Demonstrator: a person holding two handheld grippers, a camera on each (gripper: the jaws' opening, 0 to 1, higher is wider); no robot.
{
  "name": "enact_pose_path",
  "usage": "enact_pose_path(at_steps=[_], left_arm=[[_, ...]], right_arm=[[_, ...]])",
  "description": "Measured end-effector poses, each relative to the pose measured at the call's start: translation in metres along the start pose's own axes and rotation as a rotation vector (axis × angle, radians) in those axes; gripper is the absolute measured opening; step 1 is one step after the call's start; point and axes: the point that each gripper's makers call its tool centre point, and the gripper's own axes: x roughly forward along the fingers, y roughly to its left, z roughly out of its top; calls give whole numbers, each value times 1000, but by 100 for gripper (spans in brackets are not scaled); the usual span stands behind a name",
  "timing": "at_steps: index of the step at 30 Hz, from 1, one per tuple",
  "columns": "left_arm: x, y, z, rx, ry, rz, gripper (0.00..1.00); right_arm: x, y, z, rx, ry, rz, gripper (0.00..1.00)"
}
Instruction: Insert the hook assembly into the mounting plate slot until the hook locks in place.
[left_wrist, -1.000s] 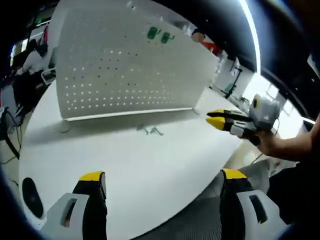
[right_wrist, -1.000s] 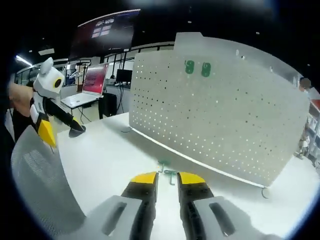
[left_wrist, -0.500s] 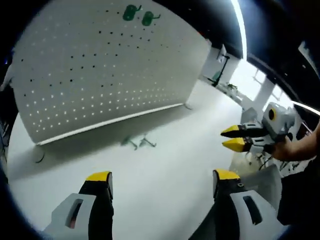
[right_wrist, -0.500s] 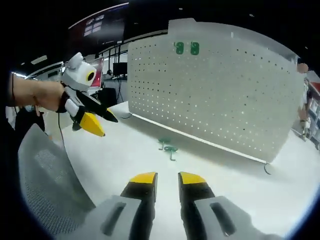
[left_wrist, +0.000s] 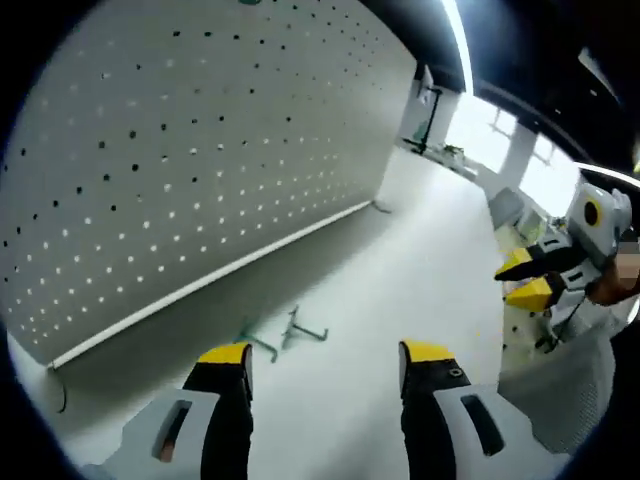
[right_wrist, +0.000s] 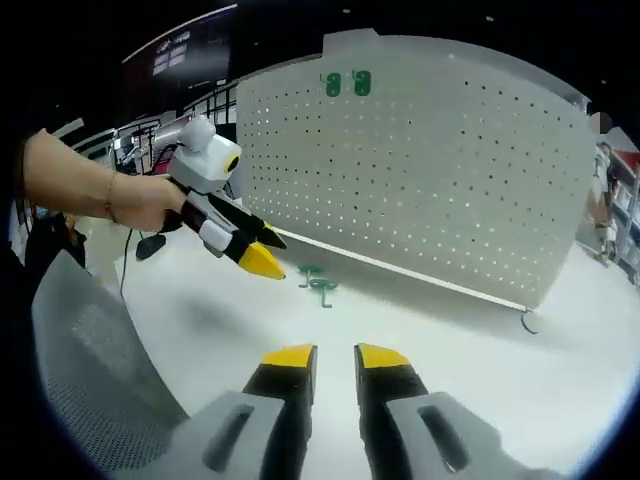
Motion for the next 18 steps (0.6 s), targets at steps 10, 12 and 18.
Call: enact_pose_path(at_steps=[10, 12, 18], left_arm=[[40, 14, -9, 26, 78, 41, 31], [44, 14, -11, 7, 88, 35, 29], [59, 27, -17, 74, 135, 46, 23]], right_arm=[[1, -23, -11, 92, 6, -37, 12], [1, -30, -12, 92, 8, -52, 12], [-1, -38, -16, 88, 19, -66, 12]])
